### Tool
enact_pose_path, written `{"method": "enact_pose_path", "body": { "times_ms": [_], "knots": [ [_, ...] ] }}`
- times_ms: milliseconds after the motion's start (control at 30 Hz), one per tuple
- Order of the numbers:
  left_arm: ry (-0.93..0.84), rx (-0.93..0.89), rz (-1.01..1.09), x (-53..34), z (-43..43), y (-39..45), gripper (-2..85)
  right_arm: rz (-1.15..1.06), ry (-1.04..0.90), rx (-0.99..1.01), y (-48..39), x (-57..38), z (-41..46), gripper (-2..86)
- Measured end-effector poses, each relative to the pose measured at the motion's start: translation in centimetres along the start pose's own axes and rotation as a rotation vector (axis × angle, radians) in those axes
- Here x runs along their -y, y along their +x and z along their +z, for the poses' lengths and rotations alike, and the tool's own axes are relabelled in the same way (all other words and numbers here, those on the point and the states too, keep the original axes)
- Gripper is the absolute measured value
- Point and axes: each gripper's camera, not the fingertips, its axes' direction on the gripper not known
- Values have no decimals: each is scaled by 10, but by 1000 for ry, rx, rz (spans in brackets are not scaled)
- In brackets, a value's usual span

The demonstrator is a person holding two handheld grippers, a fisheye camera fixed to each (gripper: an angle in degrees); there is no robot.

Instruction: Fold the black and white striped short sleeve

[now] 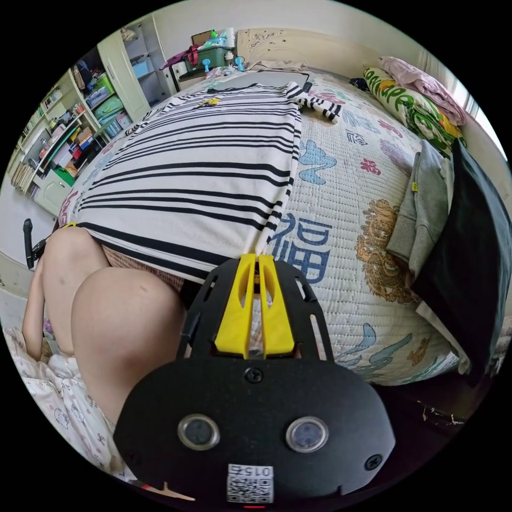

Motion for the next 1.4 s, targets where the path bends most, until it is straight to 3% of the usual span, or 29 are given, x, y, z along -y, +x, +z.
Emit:
{"method": "enact_pose_path", "body": {
  "times_ms": [667, 867, 1033, 1400],
  "knots": [
    [-17, -17, 20, 0, 64, -8, -5, -56, -20, -178, -1, -32, 117, 0],
    [-53, 75, 102, 6, 74, 8, -6, -63, -39, -202, 7, -30, 146, -1],
    [-116, 129, 188, 16, 81, 20, -6, -90, -90, -241, 13, -19, 172, -1],
    [-174, 56, 212, 32, 80, 13, -6, -182, -282, -256, 35, 27, 217, -1]
  ]
}}
